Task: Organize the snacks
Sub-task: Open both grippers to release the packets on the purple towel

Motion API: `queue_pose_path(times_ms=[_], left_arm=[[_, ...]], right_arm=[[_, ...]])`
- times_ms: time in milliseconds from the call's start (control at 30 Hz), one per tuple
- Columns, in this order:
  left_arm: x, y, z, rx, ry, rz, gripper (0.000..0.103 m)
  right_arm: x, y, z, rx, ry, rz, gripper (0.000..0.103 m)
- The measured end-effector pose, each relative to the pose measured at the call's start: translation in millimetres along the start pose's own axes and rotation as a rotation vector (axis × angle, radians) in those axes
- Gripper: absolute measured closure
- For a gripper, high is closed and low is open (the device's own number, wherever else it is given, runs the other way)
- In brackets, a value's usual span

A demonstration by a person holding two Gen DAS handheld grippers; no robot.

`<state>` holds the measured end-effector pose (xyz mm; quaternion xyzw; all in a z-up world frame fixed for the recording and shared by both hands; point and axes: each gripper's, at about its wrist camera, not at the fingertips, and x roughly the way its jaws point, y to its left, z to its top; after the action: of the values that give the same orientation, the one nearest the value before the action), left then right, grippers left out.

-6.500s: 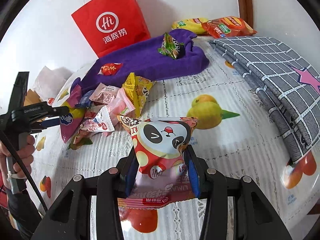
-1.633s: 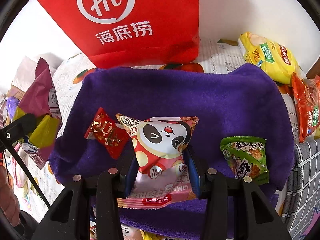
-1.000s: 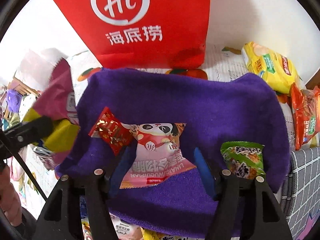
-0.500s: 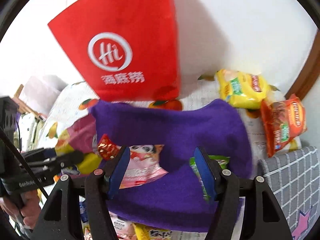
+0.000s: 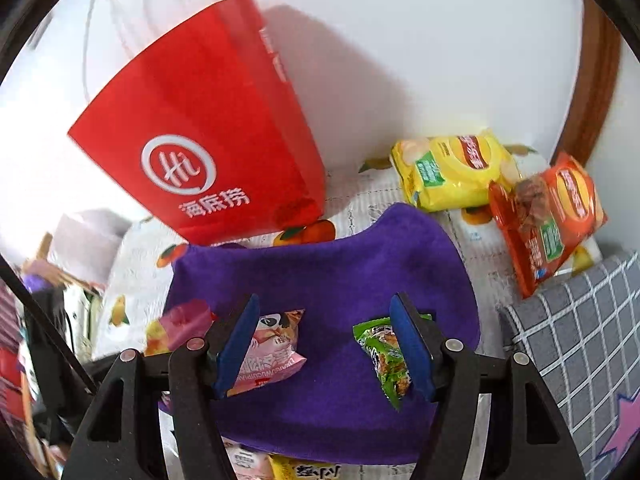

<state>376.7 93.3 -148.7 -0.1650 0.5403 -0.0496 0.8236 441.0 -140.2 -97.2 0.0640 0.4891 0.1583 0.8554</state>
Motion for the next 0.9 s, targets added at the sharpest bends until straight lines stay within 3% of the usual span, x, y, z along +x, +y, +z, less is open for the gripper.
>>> queue_pose_path(times_ms=[267, 467, 667, 900], left_arm=[[10.3, -7.2, -1.6, 0.020, 0.025, 0.022, 0.049], [16.1, -10.5, -0.6, 0.026, 0.033, 0.031, 0.049], [18.4, -10.7, -0.4, 0.022, 0.038, 0.034, 0.049], [19.9, -8.4, 0.0, 0.022, 0.031, 0.014, 0.049]], right_arm=[[-6.7, -1.5, 0.6, -0.007, -0.033, -0.021, 0.036], [-11.3, 6.8, -0.1, -0.062, -0.051, 0.051, 0.036], [-11.9, 22.4, -1.9, -0.155, -0.067, -0.024, 0.036], [-15.1, 27.6, -6.3, -0.147, -0.086, 0.002, 0.036]])
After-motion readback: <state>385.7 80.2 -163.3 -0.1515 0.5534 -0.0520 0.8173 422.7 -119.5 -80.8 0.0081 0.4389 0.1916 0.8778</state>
